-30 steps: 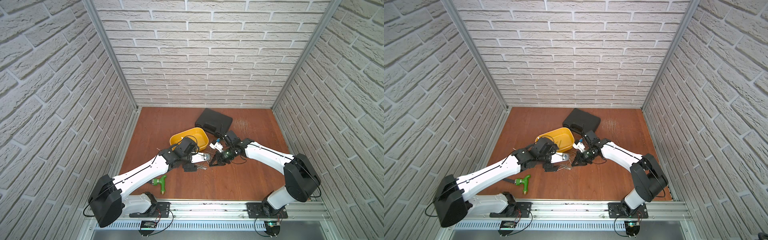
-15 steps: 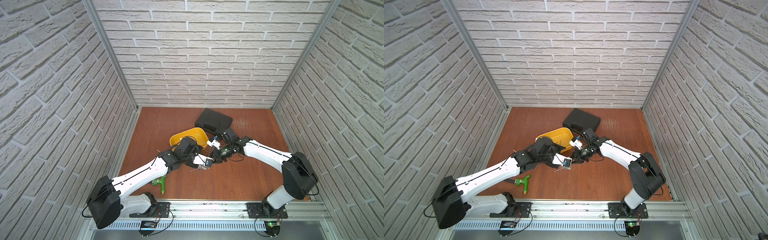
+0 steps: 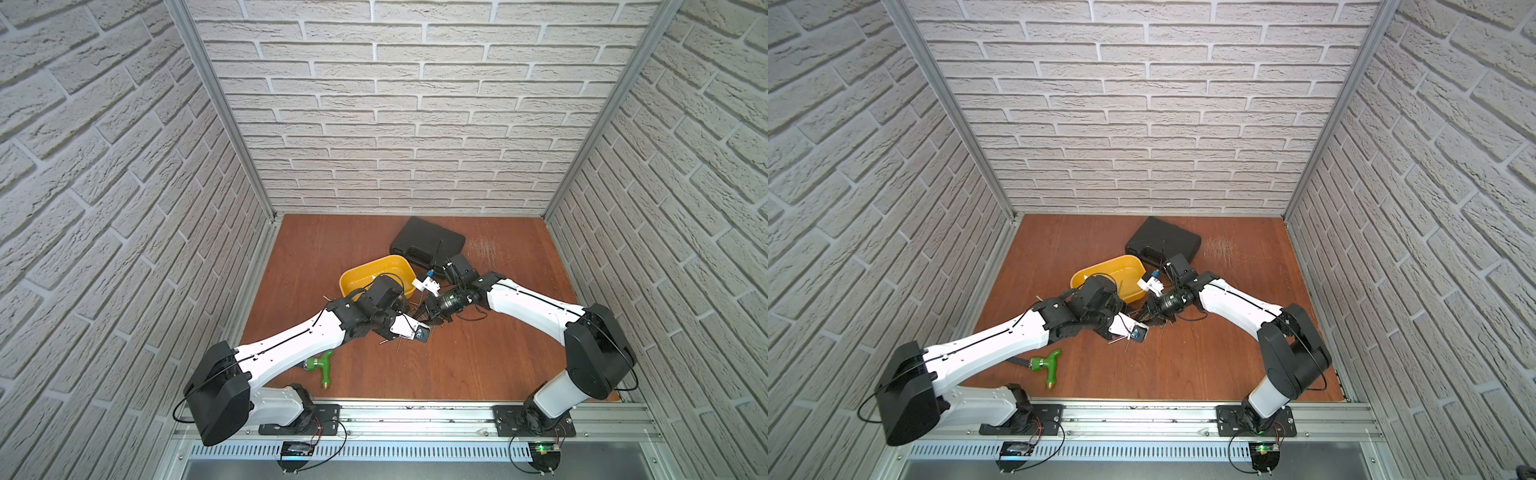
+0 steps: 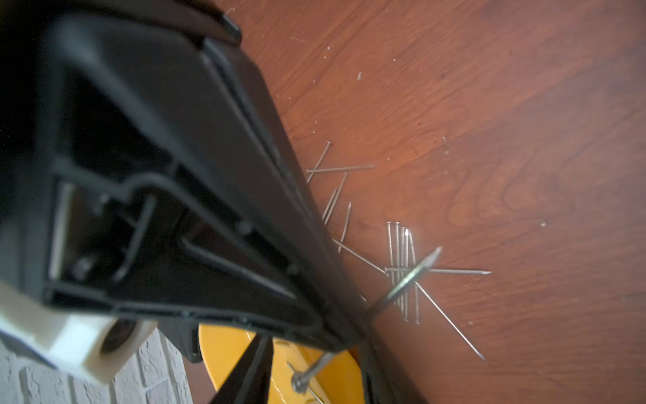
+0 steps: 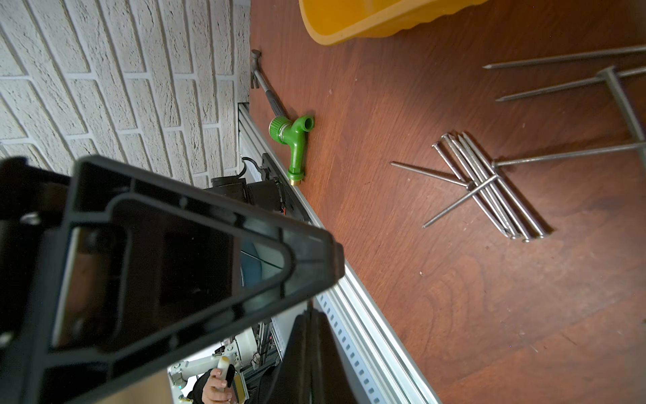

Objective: Put the nails on the desktop into the storage box
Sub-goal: Pick up the nail from the center of the board.

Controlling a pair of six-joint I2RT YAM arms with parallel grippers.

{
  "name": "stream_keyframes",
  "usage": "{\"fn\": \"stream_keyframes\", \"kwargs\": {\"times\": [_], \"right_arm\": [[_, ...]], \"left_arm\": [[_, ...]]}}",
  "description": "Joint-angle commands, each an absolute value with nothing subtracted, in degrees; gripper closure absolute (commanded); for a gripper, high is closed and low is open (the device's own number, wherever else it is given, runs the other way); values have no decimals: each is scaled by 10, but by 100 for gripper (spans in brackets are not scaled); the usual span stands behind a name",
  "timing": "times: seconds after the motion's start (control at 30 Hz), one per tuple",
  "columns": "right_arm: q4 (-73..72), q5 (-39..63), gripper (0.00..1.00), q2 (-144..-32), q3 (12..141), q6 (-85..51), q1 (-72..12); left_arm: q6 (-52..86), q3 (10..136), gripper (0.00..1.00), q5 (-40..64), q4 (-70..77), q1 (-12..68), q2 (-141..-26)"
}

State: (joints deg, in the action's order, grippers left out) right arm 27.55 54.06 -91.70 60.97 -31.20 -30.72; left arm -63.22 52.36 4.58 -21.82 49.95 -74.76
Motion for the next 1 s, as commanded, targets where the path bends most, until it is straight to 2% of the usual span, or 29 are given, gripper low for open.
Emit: {"fn": "stream_keyframes", "kwargs": {"times": [0.0,0.13,0.23,0.53,0.67,0.83,0.97], "right_arm": [[260,563,98,-910,622,-317,-305],[259,565,98,-906,620,-318,-305],[259,567,98,-906,619,-320,-305],[257,570,98,-913,621,-326,-305],[266,571,97,-912,627,-320,-305],[298,533,77,-892,649,-308,-283],[322,434,61,-840,661,-313,-226]], "left_arm": [[-628,542,59,48,-234,503,-757],[-635,544,60,46,-236,504,-761],[-644,544,66,41,-244,505,-764],[-645,547,100,32,-245,506,-772],[-643,550,100,26,-252,507,-776],[-599,553,100,41,-261,502,-776],[-500,558,100,59,-265,484,-775]]}}
